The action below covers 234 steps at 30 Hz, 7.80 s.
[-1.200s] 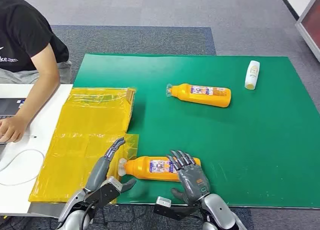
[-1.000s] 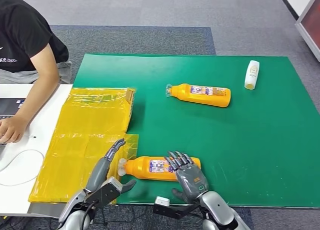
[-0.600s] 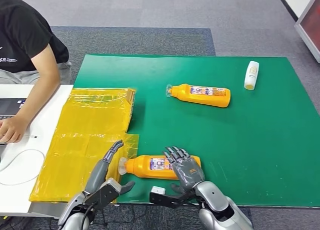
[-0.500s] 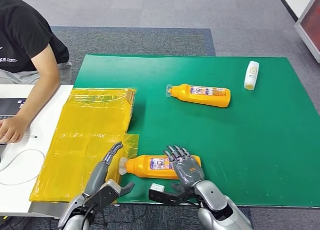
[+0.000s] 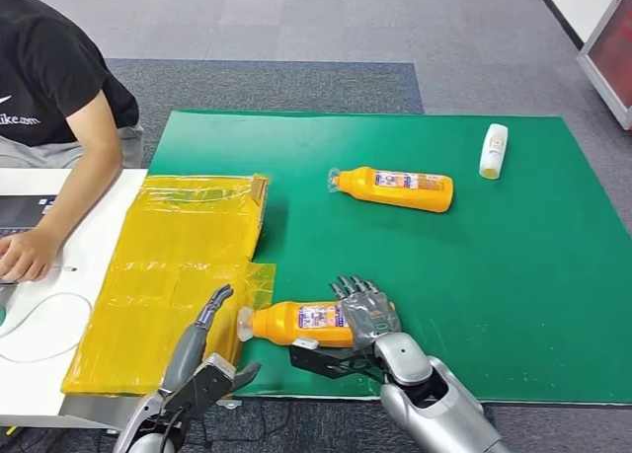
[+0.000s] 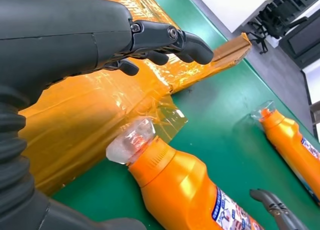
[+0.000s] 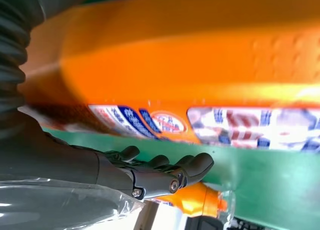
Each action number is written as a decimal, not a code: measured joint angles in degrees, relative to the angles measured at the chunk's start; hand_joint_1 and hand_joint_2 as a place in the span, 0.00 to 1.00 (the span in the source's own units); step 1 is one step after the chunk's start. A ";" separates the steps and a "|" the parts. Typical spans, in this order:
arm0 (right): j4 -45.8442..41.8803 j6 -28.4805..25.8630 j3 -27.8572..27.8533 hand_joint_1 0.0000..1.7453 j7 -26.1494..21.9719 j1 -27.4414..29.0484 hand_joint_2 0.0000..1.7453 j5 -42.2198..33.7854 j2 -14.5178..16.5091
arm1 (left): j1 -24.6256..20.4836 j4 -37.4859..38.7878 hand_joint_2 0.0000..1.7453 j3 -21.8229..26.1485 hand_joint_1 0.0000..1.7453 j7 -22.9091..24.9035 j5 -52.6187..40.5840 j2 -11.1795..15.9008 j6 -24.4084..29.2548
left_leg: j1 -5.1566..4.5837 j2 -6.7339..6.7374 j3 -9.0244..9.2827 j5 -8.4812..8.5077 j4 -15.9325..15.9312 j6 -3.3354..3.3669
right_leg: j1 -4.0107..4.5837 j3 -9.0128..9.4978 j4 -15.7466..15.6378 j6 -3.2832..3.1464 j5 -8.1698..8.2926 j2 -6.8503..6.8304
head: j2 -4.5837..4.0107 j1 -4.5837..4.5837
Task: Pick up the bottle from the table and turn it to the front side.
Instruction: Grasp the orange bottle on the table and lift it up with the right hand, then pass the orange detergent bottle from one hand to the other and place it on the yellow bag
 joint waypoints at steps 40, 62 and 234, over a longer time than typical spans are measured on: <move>5.73 -13.71 -7.49 1.00 -29.70 4.31 1.00 -44.82 5.92 | -16.05 6.52 1.00 2.42 0.00 -3.17 46.22 -7.22 -12.81 | 0.02 -0.10 -0.41 0.55 0.01 0.00 | 0.03 -0.23 -0.03 0.21 0.54 -0.08 | 0.00 -0.01; 10.51 -15.98 -6.02 1.00 -30.38 2.19 1.00 -48.24 7.20 | -18.10 9.09 0.00 -10.06 0.00 -1.70 40.08 -4.14 -23.28 | 0.03 -0.09 -0.44 0.46 0.00 -0.03 | 0.04 -0.28 -0.03 0.13 0.45 -0.08 | 0.00 0.00; 13.82 -16.02 -8.79 0.00 -33.85 5.79 1.00 -54.88 10.21 | -63.34 15.21 1.00 -30.69 1.00 16.81 50.04 28.34 -56.40 | 0.04 -0.09 -1.14 0.70 0.07 -0.08 | 0.03 -0.99 0.07 0.15 0.61 -0.09 | 0.00 -0.02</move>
